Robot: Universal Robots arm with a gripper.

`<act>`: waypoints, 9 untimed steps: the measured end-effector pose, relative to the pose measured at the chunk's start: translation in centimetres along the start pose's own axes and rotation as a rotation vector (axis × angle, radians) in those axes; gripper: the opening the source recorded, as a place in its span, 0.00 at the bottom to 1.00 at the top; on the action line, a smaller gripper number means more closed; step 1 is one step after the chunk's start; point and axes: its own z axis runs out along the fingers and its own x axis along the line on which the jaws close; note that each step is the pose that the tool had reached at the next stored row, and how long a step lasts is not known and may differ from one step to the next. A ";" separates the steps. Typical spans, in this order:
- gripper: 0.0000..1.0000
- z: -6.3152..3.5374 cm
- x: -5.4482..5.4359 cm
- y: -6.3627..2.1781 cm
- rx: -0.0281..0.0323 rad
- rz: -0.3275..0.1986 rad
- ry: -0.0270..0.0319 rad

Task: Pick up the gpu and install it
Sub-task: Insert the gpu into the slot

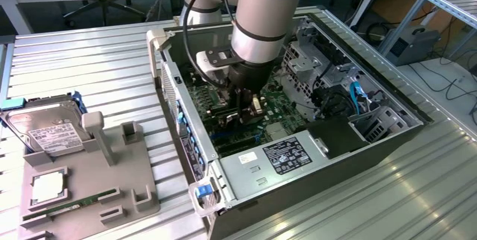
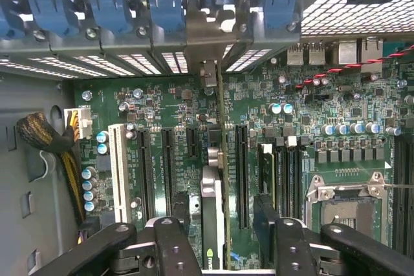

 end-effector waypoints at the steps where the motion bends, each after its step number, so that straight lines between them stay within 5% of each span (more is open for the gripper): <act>1: 0.53 -0.08 0.0 -0.03 0.0001 0.000 -0.0002; 9: 0.51 -0.34 0.0 -0.08 0.0001 0.000 -0.0003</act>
